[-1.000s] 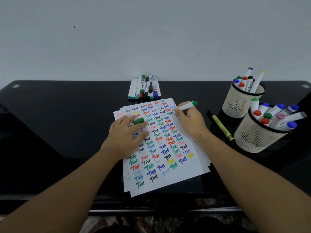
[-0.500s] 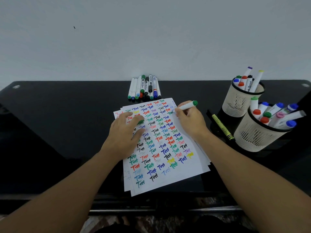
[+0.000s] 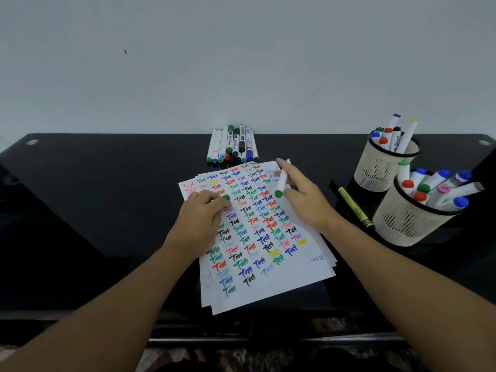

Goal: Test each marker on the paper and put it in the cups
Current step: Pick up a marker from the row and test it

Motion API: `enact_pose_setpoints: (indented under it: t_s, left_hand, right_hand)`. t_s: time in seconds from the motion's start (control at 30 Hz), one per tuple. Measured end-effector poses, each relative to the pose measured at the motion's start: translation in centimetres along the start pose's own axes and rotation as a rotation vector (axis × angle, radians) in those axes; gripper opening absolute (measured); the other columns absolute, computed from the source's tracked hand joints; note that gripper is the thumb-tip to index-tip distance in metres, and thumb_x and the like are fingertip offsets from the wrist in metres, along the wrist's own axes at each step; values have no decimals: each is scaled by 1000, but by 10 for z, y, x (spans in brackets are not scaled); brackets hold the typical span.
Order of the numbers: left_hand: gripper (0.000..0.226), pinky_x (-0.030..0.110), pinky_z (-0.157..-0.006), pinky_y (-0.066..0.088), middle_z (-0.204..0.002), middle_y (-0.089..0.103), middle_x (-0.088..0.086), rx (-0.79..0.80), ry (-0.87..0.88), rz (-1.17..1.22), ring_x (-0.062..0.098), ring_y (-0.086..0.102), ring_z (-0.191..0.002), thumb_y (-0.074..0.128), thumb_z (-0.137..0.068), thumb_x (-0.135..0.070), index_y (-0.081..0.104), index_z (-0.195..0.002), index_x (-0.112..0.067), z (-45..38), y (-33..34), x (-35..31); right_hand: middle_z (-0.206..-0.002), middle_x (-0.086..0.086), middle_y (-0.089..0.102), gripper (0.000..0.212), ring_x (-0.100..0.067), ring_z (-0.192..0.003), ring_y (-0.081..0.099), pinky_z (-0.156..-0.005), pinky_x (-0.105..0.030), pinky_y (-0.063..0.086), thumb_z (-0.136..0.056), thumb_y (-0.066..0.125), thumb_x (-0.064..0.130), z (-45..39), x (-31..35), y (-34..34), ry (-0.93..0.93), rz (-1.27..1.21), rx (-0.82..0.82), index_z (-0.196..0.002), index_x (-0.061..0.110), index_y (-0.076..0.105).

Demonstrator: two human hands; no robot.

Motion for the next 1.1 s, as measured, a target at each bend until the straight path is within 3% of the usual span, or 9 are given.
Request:
enact_pose_setpoints:
  t_s: [0.1, 0.17, 0.27, 0.33, 0.43, 0.73, 0.87, 1.03, 1.1]
  left_hand:
    - [30, 27, -94, 43, -130, 57, -5, -11, -18, 34, 13, 49, -120, 50, -104, -13, 65, -129, -23, 4, -5, -4]
    - [34, 23, -94, 41, -136, 55, -3, -29, -56, 59, 14, 51, -123, 48, -105, -13, 56, -137, -23, 5, -10, -7]
    - [44, 31, -99, 48, -141, 56, -1, -30, -179, 110, 17, 55, -122, 46, -107, -23, 38, -150, -29, 6, -12, -2]
    - [48, 37, -99, 51, -140, 58, 0, -24, -217, 120, 17, 58, -119, 47, -107, -29, 32, -153, -31, 6, -12, 0]
    - [49, 36, -92, 54, -133, 62, 1, -33, -224, 106, 16, 60, -111, 47, -107, -30, 31, -153, -31, 7, -13, 0]
    - [45, 33, -84, 54, -124, 65, 0, -35, -201, 80, 12, 60, -99, 47, -107, -28, 31, -148, -33, 8, -13, -1]
    - [40, 33, -82, 55, -122, 65, -2, -27, -149, 84, 11, 60, -97, 46, -107, -29, 34, -145, -35, 9, -14, -7]
    - [32, 37, -77, 55, -114, 67, -1, -41, -81, 80, 13, 61, -88, 42, -108, -27, 39, -139, -32, 12, -16, -14]
    - [31, 39, -79, 56, -114, 68, -1, -44, -65, 85, 15, 63, -91, 43, -108, -28, 38, -137, -34, 13, -16, -16]
  right_hand:
    - [-149, 7, 53, 45, -8, -125, 60, -106, -29, 46, -106, 41, 25, 1, 8, 1, -19, -98, 24, -146, 40, 56]
    - [-138, 6, 59, 32, -11, -95, 72, -91, -37, 57, -109, 48, 36, 1, 19, 1, -63, -3, 5, -137, 45, 59]
    - [-126, 6, 65, 50, -14, -71, 67, -64, -29, 57, -108, 55, 34, 2, 32, 17, -114, 236, 122, -149, 52, 33]
    - [-128, 6, 67, 51, -15, -77, 67, -64, -33, 58, -106, 59, 34, 2, 33, 28, -114, 478, 199, -148, 43, 32]
    - [-121, 8, 70, 29, -8, -82, 63, -72, -35, 56, -105, 59, 40, 4, 41, 32, -195, 756, 199, -134, 39, 55]
    - [-114, 9, 69, 26, -11, -88, 63, -77, -38, 54, -105, 59, 36, 2, 41, 29, -227, 701, 171, -131, 39, 61]
    - [-125, 15, 67, 26, -8, -100, 63, -92, -41, 51, -105, 59, 37, 5, 42, 40, -270, 661, 198, -131, 41, 61]
    - [-98, 20, 63, 21, 0, -79, 53, -106, -44, 34, -107, 53, 37, 8, 49, 51, -319, 762, 196, -128, 40, 55]
    - [-98, 20, 61, 27, -3, -81, 54, -107, -42, 31, -109, 50, 38, 11, 52, 53, -340, 818, 211, -136, 38, 48]
Point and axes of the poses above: each hand's wrist, its own z-axis away from the middle knuckle, its own y-axis out of the palm, x = y × z, the point moved 9 cm from there along -z, towards the middle knuckle
